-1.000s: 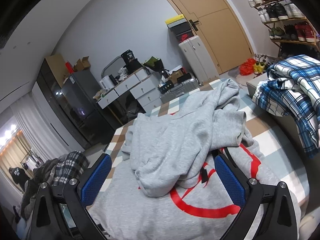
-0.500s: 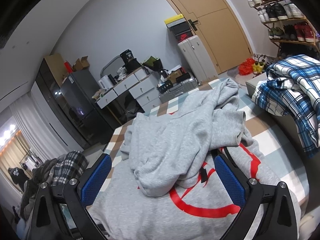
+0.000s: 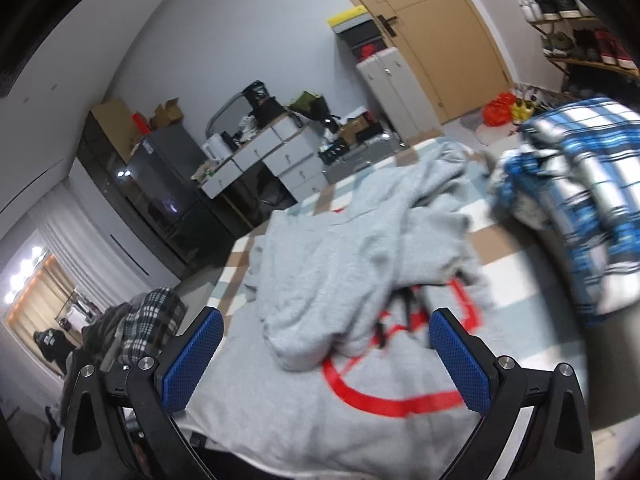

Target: Fold large clothes

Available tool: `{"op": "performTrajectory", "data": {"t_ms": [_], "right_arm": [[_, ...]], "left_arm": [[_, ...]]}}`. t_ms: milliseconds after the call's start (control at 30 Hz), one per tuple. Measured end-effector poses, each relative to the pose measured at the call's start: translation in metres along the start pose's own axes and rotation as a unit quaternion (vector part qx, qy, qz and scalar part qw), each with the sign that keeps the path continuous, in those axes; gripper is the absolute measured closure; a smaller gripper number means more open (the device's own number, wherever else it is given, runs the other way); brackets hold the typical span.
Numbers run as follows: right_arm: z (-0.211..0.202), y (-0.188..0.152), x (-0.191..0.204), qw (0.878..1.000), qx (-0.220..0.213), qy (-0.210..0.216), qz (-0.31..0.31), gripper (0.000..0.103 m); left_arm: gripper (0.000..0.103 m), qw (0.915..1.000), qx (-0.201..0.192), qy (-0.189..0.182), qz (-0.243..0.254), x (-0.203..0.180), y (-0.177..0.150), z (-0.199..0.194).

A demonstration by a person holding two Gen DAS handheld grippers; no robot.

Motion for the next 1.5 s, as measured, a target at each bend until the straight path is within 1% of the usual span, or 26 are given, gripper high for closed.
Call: {"op": "performTrajectory", "data": {"t_ms": [67,100,167,200,267,300,333,433,533,633,700,767,833,867,900,967,1033,1067,1100,1167,1200,1267,1300,1400,1500], "right_arm": [[-0.016,0.004,-0.012,1.000,0.002,-0.013,0.004,0.000],[-0.023,0.005,-0.019,1.000,0.011,-0.028,0.002,0.000],[-0.027,-0.001,-0.028,0.996,0.047,-0.067,-0.018,0.000],[-0.026,-0.008,-0.031,0.993,0.072,-0.088,-0.040,0.000],[-0.022,-0.025,-0.035,0.984,0.109,-0.115,-0.082,0.000],[-0.019,-0.034,-0.039,0.980,0.124,-0.122,-0.092,0.000],[-0.015,-0.046,-0.044,0.976,0.144,-0.129,-0.099,0.000],[-0.008,-0.080,-0.059,0.971,0.185,-0.124,-0.091,0.000],[0.000,-0.111,-0.079,0.969,0.204,-0.123,-0.068,0.001],[0.002,-0.129,-0.098,0.971,0.198,-0.127,-0.038,0.001],[0.004,-0.138,-0.108,0.976,0.186,-0.114,-0.007,0.001],[0.008,-0.145,-0.115,0.977,0.186,-0.105,0.016,0.001],[0.014,-0.150,-0.120,0.978,0.186,-0.084,0.042,0.002],[0.016,-0.152,-0.122,0.979,0.185,-0.072,0.056,0.007],[0.017,-0.152,-0.122,0.979,0.183,-0.063,0.062,0.015],[0.018,-0.152,-0.121,0.980,0.179,-0.038,0.082,0.025],[0.017,-0.152,-0.116,0.980,0.176,-0.027,0.088,0.030],[0.017,-0.152,-0.114,0.980,0.176,-0.019,0.092,0.037],[0.018,-0.151,-0.110,0.979,0.177,-0.012,0.097,0.041],[0.015,-0.150,-0.106,0.978,0.174,0.008,0.113,0.043],[0.013,-0.150,-0.105,0.978,0.171,0.015,0.119,0.047],[0.010,-0.148,-0.102,0.977,0.165,0.035,0.133,0.052],[0.007,-0.147,-0.100,0.977,0.162,0.039,0.136,0.057],[-0.002,-0.140,-0.094,0.979,0.143,0.047,0.137,0.064],[-0.006,-0.135,-0.087,0.979,0.138,0.055,0.137,0.065]], "left_arm": [[0.102,0.9996,0.001,-0.025,0.010,-0.012,0.008,-0.005],[0.102,0.9991,0.005,-0.039,0.012,-0.018,0.012,-0.007],[0.102,0.9982,0.008,-0.056,0.019,-0.026,0.020,-0.008],[0.102,0.9975,0.008,-0.066,0.025,-0.034,0.026,-0.008],[0.102,0.9965,0.009,-0.077,0.033,-0.042,0.035,-0.006],[0.102,0.9956,0.008,-0.085,0.038,-0.049,0.042,-0.004],[0.102,0.9950,0.008,-0.091,0.041,-0.052,0.046,-0.003],[0.102,0.9932,0.007,-0.106,0.047,-0.057,0.056,0.000],[0.102,0.9926,0.007,-0.110,0.050,-0.055,0.061,0.008],[0.102,0.9929,0.009,-0.112,0.039,-0.047,0.063,0.014],[0.102,0.9923,0.011,-0.120,0.027,-0.040,0.063,0.018],[0.102,0.9923,0.010,-0.122,0.019,-0.034,0.065,0.020],[0.102,0.9921,0.014,-0.125,0.002,-0.028,0.067,0.023],[0.102,0.9919,0.016,-0.126,-0.007,-0.023,0.068,0.024],[0.102,0.9918,0.015,-0.126,-0.012,-0.022,0.068,0.023],[0.102,0.9926,0.013,-0.120,-0.013,-0.019,0.068,0.021],[0.102,0.9930,0.016,-0.116,-0.015,-0.018,0.066,0.021],[0.102,0.9933,0.018,-0.113,-0.015,-0.018,0.065,0.022],[0.102,0.9943,0.020,-0.104,-0.014,-0.017,0.063,0.023],[0.102,0.9962,0.023,-0.083,-0.013,-0.015,0.062,0.027],[0.102,0.9969,0.028,-0.073,-0.012,-0.014,0.061,0.030],[0.102,0.9969,0.039,-0.066,-0.013,-0.013,0.058,0.036],[0.102,0.9972,0.042,-0.061,-0.011,-0.013,0.057,0.038],[0.102,0.9980,0.049,-0.040,-0.002,-0.011,0.052,0.042],[0.102,0.9984,0.054,-0.019,0.001,-0.007,0.050,0.045]]}}
Point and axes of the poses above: each gripper's, at about its wrist camera, not at the fingertips, and z roughly the way its jaws point, x to its left, y to its top, the point moved 5 cm from there along z, roughly the way its jaws point, and after that the axes turned 8 degrees about -z, right-handed, at the moved point
